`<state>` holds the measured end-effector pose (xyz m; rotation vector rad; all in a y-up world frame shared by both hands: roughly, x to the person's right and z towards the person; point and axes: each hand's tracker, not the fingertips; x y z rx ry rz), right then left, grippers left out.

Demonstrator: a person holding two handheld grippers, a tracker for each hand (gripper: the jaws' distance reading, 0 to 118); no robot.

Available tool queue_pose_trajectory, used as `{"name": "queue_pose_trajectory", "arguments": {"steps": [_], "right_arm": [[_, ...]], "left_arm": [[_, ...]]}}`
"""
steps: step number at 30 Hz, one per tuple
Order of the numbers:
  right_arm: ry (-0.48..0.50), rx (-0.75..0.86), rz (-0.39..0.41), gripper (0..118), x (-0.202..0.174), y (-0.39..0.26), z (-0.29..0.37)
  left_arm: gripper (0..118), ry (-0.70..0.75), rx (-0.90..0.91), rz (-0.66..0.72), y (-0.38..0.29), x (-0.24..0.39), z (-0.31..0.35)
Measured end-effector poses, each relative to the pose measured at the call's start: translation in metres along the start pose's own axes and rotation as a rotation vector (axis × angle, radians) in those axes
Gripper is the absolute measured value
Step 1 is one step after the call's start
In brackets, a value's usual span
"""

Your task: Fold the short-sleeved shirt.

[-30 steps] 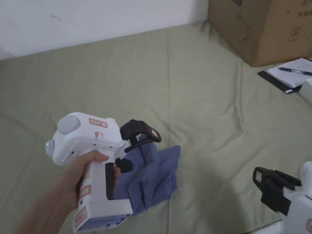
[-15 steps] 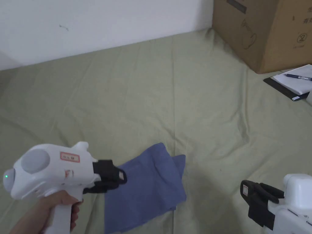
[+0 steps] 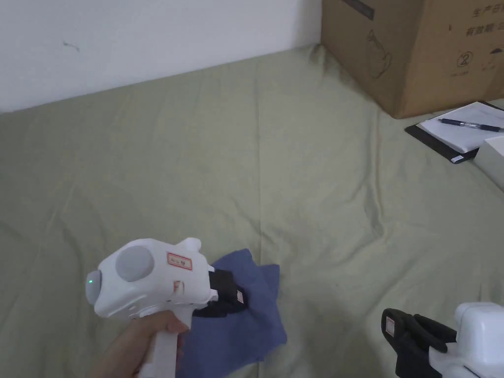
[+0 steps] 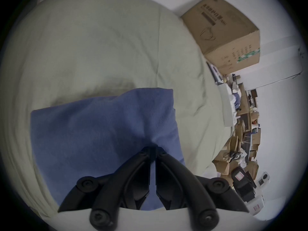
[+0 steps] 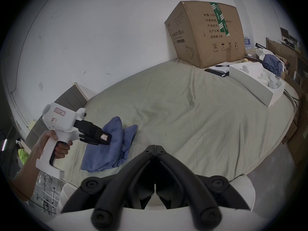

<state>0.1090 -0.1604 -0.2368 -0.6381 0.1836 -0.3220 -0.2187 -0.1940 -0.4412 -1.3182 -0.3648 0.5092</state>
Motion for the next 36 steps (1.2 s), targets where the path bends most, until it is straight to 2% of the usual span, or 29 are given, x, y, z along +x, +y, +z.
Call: {"name": "queue_pose_trajectory", "arguments": {"steps": [5, 7, 10, 13, 16, 20, 22, 25, 27, 28, 29, 30, 31, 32, 33, 35, 36], "right_arm": [[-0.01, -0.01, 0.011, 0, 0.001, -0.001, 0.002], [-0.008, -0.011, 0.013, 0, 0.0, -0.001, 0.002], [0.006, -0.005, 0.022, 0, -0.006, 0.0, 0.003], [0.033, -0.003, 0.065, 0, -0.019, 0.005, 0.001], [0.093, 0.001, 0.123, 0, -0.039, 0.012, -0.007], [0.175, -0.017, 0.235, 0, -0.077, 0.018, -0.035], [0.209, -0.028, 0.287, 0, -0.1, 0.017, -0.059], [0.258, -0.039, 0.344, 0, -0.126, 0.012, -0.1], [0.202, -0.06, 0.396, 0, -0.139, 0.004, -0.13], [0.148, -0.098, 0.399, 0, -0.142, 0.0, -0.145], [0.152, -0.133, 0.374, 0, -0.14, -0.005, -0.156], [0.16, -0.146, 0.359, 0, -0.137, -0.011, -0.165], [0.116, -0.178, 0.344, 0, -0.133, -0.019, -0.175], [0.081, -0.205, 0.361, 0, -0.127, -0.027, -0.183], [0.097, -0.19, 0.362, 0, -0.123, -0.034, -0.186], [0.115, -0.136, 0.333, 0, -0.118, -0.035, -0.176], [0.102, -0.144, 0.345, 0, -0.119, -0.036, -0.174]], "left_arm": [[6, -0.009, -0.052, -0.067, 0.001, 0.023, -0.037], [6, -0.012, -0.063, -0.05, -0.001, 0.028, -0.041], [6, -0.048, -0.062, -0.097, -0.007, 0.036, -0.034], [6, -0.114, -0.003, -0.104, -0.016, 0.029, 0.001], [6, -0.17, 0.105, -0.078, -0.034, -0.002, 0.057], [6, -0.142, 0.227, 0.026, -0.066, -0.072, 0.124], [6, -0.149, 0.248, 0.043, -0.082, -0.107, 0.143], [6, -0.143, 0.279, 0.152, -0.107, -0.145, 0.155], [7, -0.212, 0.299, 0.214, -0.12, -0.166, 0.154], [11, -0.229, 0.3, 0.251, -0.124, -0.175, 0.152], [28, -0.253, 0.305, 0.276, -0.125, -0.177, 0.148], [51, -0.257, 0.301, 0.276, -0.125, -0.18, 0.143], [79, -0.251, 0.294, 0.274, -0.123, -0.181, 0.137], [107, -0.254, 0.29, 0.275, -0.119, -0.181, 0.129], [114, -0.262, 0.28, 0.27, -0.114, -0.179, 0.122], [115, -0.352, 0.253, 0.269, -0.099, -0.181, 0.104], [115, -0.384, 0.236, 0.281, -0.092, -0.183, 0.095]]}}
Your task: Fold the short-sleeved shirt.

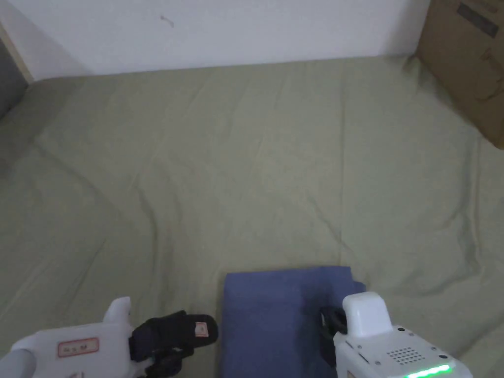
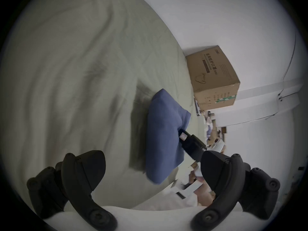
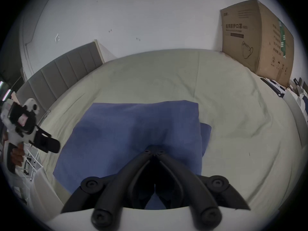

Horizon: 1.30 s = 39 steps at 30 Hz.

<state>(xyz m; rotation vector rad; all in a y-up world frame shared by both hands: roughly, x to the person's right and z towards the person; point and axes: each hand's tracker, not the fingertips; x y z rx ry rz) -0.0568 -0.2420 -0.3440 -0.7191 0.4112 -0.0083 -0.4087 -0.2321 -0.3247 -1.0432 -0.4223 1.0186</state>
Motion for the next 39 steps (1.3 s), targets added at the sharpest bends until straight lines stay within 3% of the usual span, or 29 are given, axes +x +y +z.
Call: {"name": "queue_pose_trajectory", "arguments": {"steps": [2, 4, 8, 13, 15, 16, 18, 19, 21, 23, 26, 28, 31, 33, 39], "right_arm": [[-0.01, -0.002, 0.04, 0, -0.001, -0.001, -0.003], [-0.01, -0.003, 0.034, 0, -0.001, 0.001, -0.005], [0.005, 0.006, -0.002, 0, 0.005, -0.002, -0.004], [0.007, 0.009, -0.012, 0, 0.004, -0.003, -0.004], [-0.002, 0.011, -0.01, 0, 0.004, -0.003, -0.004], [-0.001, 0.011, -0.016, 0, 0.005, -0.002, -0.003], [0.006, 0.019, -0.042, 0, 0.007, 0.002, 0.002], [0.006, 0.058, -0.048, 0, 0.006, 0.005, 0.012], [-0.021, 0.173, -0.103, 0, 0.003, 0.021, 0.039], [-0.106, 0.295, -0.078, 0, -0.007, 0.039, 0.074], [-0.146, 0.466, -0.038, 0, -0.023, 0.063, 0.126], [-0.089, 0.488, 0.005, 0, -0.031, 0.075, 0.148], [-0.094, 0.547, 0.05, 0, -0.047, 0.079, 0.177], [-0.099, 0.55, 0.038, 0, -0.057, 0.079, 0.187], [-0.094, 0.564, 0.064, 0, -0.075, 0.074, 0.193]], "left_arm": [[115, -0.019, -0.022, 0.036, 0.02, -0.02, -0.022], [115, -0.038, -0.049, 0.061, 0.031, -0.028, -0.044], [115, -0.228, -0.036, 0.075, 0.046, -0.027, -0.064], [112, -0.356, -0.178, 0.115, 0.042, -0.025, -0.111], [106, -0.264, -0.208, -0.005, 0.037, -0.013, -0.117], [97, -0.216, -0.198, -0.05, 0.037, -0.01, -0.116], [27, -0.08, -0.187, -0.01, 0.037, -0.011, -0.113], [24, -0.053, -0.206, 0.035, 0.036, -0.017, -0.115], [23, -0.136, -0.193, 0.073, 0.036, -0.024, -0.107], [23, -0.028, -0.18, -0.02, 0.034, -0.007, -0.103], [23, 0.017, -0.172, -0.045, 0.042, 0.015, -0.093], [23, 0.072, -0.165, -0.124, 0.048, 0.029, -0.076], [23, 0.184, -0.127, -0.244, 0.066, 0.049, -0.032], [23, 0.28, -0.099, -0.314, 0.08, 0.057, 0.002], [23, 0.56, -0.027, -0.353, 0.123, 0.035, 0.099]]}}
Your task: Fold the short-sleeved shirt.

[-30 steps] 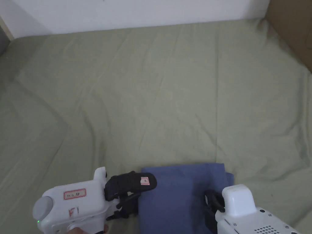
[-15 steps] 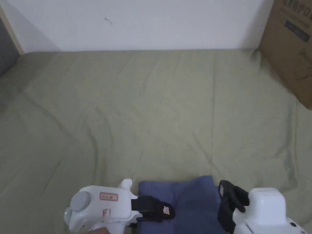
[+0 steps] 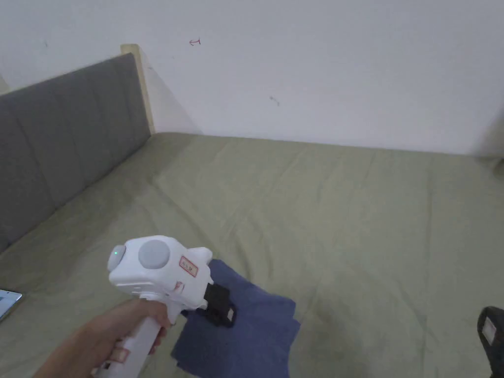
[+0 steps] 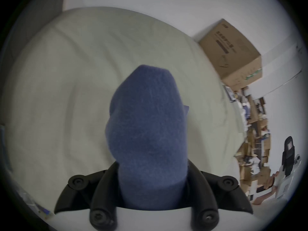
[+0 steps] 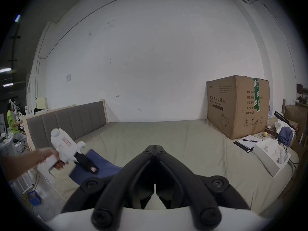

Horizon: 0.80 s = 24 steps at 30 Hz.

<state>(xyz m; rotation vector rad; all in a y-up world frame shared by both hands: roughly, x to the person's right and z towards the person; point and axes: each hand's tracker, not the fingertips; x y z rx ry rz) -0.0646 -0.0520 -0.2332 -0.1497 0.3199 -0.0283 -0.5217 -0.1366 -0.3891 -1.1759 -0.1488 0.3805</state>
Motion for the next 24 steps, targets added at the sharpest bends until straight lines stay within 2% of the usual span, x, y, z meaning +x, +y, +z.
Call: {"name": "queue_pose_trajectory", "arguments": {"steps": [2, 4, 6, 9, 13, 15, 16, 18, 19, 24], "right_arm": [[0.005, -0.028, 0.008, 0, -0.003, -0.001, -0.006], [0.036, -0.046, -0.035, 0, -0.002, 0.0, -0.01], [0.007, -0.044, -0.022, 0, -0.006, 0.0, -0.016], [0.001, -0.051, 0.008, 0, -0.012, 0.0, -0.026], [0.008, -0.068, 0.021, 0, -0.018, -0.003, -0.037], [0.01, -0.085, 0.03, 0, -0.021, -0.007, -0.043], [0.01, -0.099, 0.037, 0, -0.022, -0.008, -0.046], [0.01, -0.115, 0.042, 0, -0.024, -0.012, -0.05], [0.018, -0.126, 0.039, 0, -0.024, -0.014, -0.053], [0.042, -0.148, 0.028, 0, -0.024, -0.017, -0.055]], "left_arm": [[23, 0.118, -0.016, -0.019, 0.007, -0.028, 0.013], [23, 0.194, -0.012, -0.012, 0.011, -0.055, 0.025], [23, 0.253, -0.005, -0.015, 0.014, -0.08, 0.033], [23, 0.43, -0.069, -0.065, 0.021, -0.112, 0.038], [23, 0.588, 0.041, -0.005, 0.023, -0.152, 0.05], [29, 0.643, 0.08, -0.019, 0.024, -0.168, 0.055], [40, 0.677, 0.119, -0.019, 0.021, -0.173, 0.055], [96, 0.691, 0.125, -0.066, 0.016, -0.178, 0.053], [115, 0.676, 0.128, -0.057, 0.014, -0.18, 0.052], [116, 0.639, 0.249, -0.003, 0.002, -0.164, 0.065]]}}
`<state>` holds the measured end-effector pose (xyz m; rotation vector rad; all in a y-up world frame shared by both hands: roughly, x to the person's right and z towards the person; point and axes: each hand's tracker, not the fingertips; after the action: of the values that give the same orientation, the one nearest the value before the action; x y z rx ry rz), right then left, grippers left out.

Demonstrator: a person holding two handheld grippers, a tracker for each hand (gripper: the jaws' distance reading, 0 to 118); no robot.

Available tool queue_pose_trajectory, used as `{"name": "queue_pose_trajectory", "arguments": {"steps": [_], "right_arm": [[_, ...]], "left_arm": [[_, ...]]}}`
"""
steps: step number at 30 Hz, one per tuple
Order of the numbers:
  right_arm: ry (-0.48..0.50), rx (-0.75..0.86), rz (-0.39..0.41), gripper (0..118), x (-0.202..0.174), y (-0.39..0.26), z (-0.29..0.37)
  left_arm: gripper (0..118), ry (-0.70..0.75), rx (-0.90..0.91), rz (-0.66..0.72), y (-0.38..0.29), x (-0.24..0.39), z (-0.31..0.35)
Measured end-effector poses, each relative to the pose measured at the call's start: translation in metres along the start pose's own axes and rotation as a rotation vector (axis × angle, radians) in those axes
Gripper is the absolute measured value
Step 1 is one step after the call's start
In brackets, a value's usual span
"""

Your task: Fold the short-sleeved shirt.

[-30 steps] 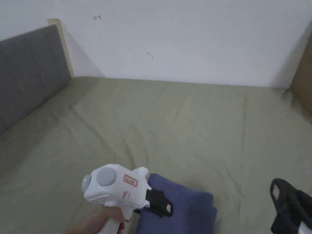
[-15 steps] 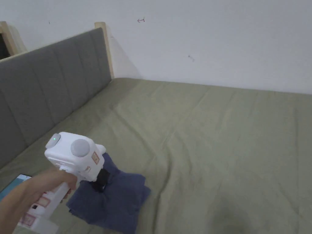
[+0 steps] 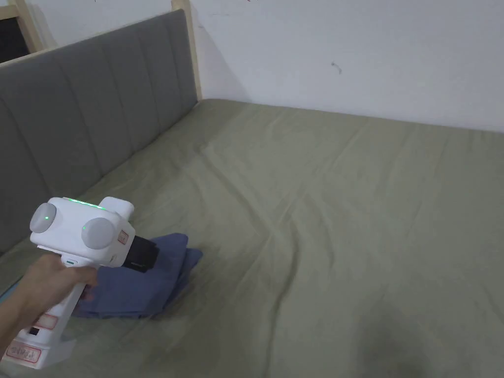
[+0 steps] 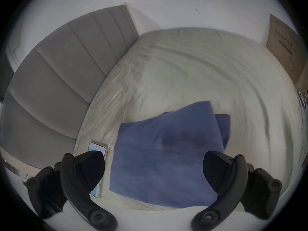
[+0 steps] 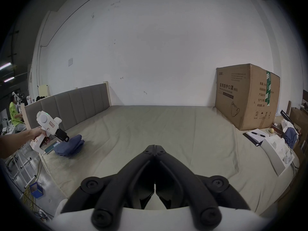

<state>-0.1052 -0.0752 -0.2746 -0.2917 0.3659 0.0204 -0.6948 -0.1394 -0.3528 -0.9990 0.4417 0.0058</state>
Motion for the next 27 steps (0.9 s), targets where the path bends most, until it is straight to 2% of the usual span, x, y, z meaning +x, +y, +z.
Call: {"name": "queue_pose_trajectory", "arguments": {"steps": [2, 5, 7, 8, 9, 10, 11, 13, 16, 17, 22, 25, 27], "right_arm": [[0.001, 0.002, 0.004, 0, 0.001, -0.001, 0.002], [0.003, 0.002, -0.004, 0, 0.006, -0.002, 0.006], [0.003, 0.007, -0.018, 0, 0.011, 0.0, 0.012], [0.006, 0.012, -0.02, 0, 0.013, 0.001, 0.014], [0.002, 0.014, -0.02, 0, 0.014, 0.003, 0.016], [-0.003, 0.017, -0.019, 0, 0.016, 0.005, 0.019], [-0.006, 0.024, -0.016, 0, 0.018, 0.007, 0.022], [-0.009, 0.034, -0.021, 0, 0.024, 0.011, 0.029], [-0.006, 0.049, -0.023, 0, 0.032, 0.019, 0.038], [-0.007, 0.06, -0.019, 0, 0.035, 0.021, 0.042], [-0.015, 0.105, -0.017, 0, 0.05, 0.038, 0.065], [-0.031, 0.123, -0.03, 0, 0.059, 0.049, 0.078], [-0.028, 0.126, -0.027, 0, 0.067, 0.056, 0.088]], "left_arm": [[111, -0.082, 0.01, 0.041, -0.001, 0.009, 0.023], [91, -0.126, 0.118, 0.024, -0.008, 0.036, 0.065], [40, -0.12, 0.185, -0.022, -0.012, 0.061, 0.095], [24, -0.14, 0.212, -0.042, -0.016, 0.074, 0.108], [19, -0.164, 0.24, -0.049, -0.02, 0.089, 0.124], [2, -0.19, 0.278, -0.056, -0.024, 0.099, 0.131], [0, -0.186, 0.373, -0.029, -0.032, 0.113, 0.147], [0, -0.174, 0.418, -0.021, -0.043, 0.146, 0.181], [0, -0.272, 0.49, 0.041, -0.062, 0.182, 0.219], [0, -0.264, 0.49, 0.048, -0.066, 0.196, 0.233], [0, -0.222, 0.712, 0.028, -0.101, 0.247, 0.29], [0, -0.225, 0.769, 0.058, -0.116, 0.268, 0.315], [0, -0.2, 0.776, 0.032, -0.126, 0.282, 0.33]]}}
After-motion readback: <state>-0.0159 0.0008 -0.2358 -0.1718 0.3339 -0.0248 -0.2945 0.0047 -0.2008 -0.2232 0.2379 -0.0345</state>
